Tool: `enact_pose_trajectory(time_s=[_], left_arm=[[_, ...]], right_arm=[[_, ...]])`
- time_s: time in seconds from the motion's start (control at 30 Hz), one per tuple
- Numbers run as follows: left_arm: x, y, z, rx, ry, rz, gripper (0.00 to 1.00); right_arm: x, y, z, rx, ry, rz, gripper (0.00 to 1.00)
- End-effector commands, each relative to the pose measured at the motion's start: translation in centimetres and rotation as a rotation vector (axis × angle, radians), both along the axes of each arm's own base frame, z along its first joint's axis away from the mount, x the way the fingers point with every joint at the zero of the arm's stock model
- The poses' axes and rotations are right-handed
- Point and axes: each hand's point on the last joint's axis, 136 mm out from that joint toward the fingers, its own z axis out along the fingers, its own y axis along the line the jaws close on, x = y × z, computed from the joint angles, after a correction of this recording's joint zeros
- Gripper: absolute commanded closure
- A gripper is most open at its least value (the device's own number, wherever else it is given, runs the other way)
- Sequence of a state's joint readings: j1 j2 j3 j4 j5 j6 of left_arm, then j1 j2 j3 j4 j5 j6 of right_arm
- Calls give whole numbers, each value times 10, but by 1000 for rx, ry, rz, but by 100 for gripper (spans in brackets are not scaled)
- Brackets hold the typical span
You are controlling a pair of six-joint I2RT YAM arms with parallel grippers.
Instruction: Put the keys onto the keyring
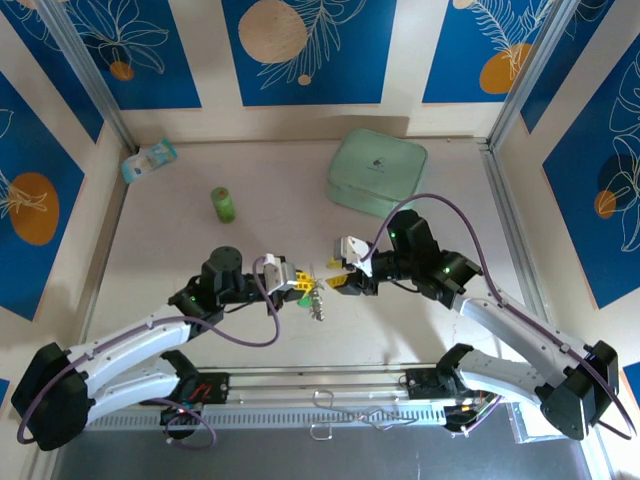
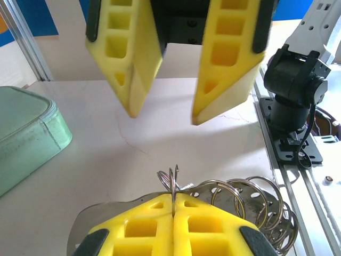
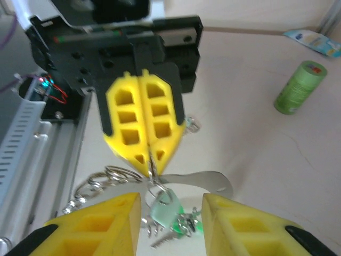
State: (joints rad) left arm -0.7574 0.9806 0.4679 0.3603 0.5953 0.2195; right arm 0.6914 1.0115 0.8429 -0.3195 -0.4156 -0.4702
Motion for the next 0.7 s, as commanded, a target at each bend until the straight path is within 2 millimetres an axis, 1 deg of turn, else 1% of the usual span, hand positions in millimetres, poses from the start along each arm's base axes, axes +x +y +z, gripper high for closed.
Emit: enact_pose_trajectory(time_s=[0.0,0.1,0.23,0.33,0.43,0.57,0.67], left_arm=[[-7,-3,26,-121,-43,-34,100],[-6,-4,25,-132,-30,-34,100],[-6,-5,25,-144,-19,-40,100],[-7,-6,25,-145,-13,-46,100],[-7,-6,24,-144,-8,-46,100],[-7,-6,25,-148,-9,-46,100],[-7,-7,27,-152,-13,-49,100]], right_arm=[[-11,9,7,82,56,56,64],[-14,12,3,84,64,74,64],[-12,16,-1,85,69,75,67],[-12,21,2,94,69,95,73],[-11,24,0,90,72,103,81],[-11,26,0,86,71,111,84],[-10,26,-2,79,70,110,83]])
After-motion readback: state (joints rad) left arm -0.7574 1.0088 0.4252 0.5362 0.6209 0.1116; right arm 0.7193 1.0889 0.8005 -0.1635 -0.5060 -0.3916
